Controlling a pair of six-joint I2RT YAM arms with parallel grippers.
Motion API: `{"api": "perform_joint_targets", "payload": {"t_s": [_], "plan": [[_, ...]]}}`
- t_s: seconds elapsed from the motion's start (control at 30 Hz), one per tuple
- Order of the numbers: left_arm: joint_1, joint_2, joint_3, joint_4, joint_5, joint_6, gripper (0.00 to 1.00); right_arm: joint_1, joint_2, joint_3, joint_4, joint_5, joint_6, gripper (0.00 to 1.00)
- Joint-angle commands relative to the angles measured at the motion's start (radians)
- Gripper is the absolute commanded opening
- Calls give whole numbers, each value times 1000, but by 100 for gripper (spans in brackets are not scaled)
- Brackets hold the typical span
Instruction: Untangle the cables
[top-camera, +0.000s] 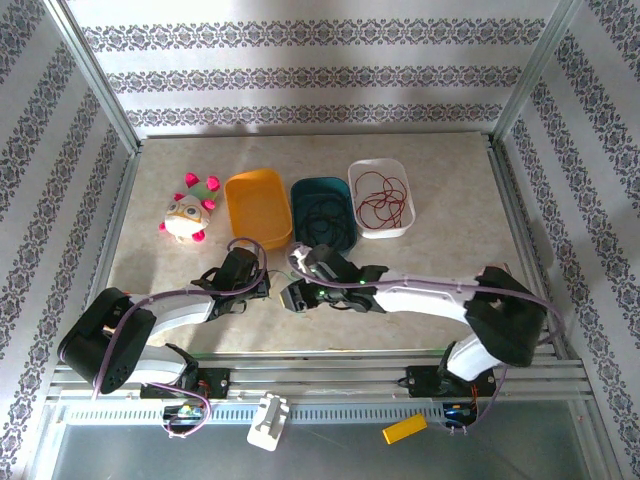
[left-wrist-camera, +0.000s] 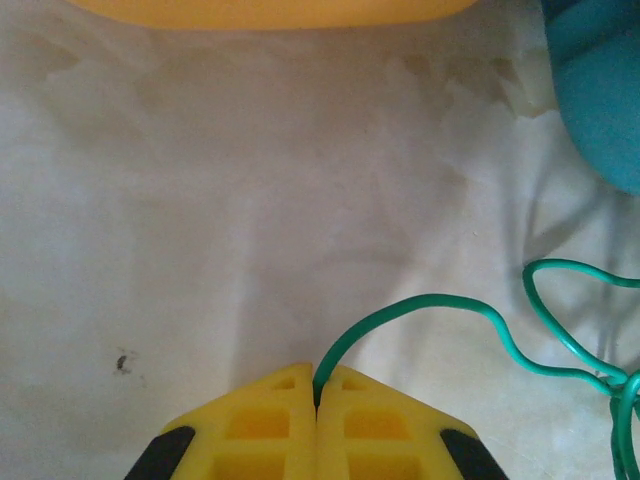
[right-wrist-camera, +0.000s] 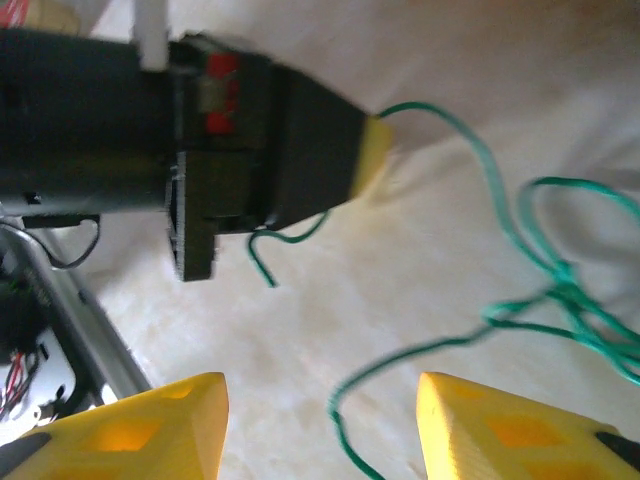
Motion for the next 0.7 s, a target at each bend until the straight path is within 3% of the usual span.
{"api": "perform_joint_targets", "payload": {"t_s": [0.0,0.17,0.5,0.67], "plan": [[-16,-1,2,1,42,4,0,3,87,65,-45,-99,-64,53],[-19,-3,4,-2,37,1,0,7,130,98,-95,-47,-73,52],[-21,15,8,3,34,0,0,44,73,70,-195,155,-100,51],[-22,19,5,10,33,-1,0,61,104,79,-213,178,-97,51]]}}
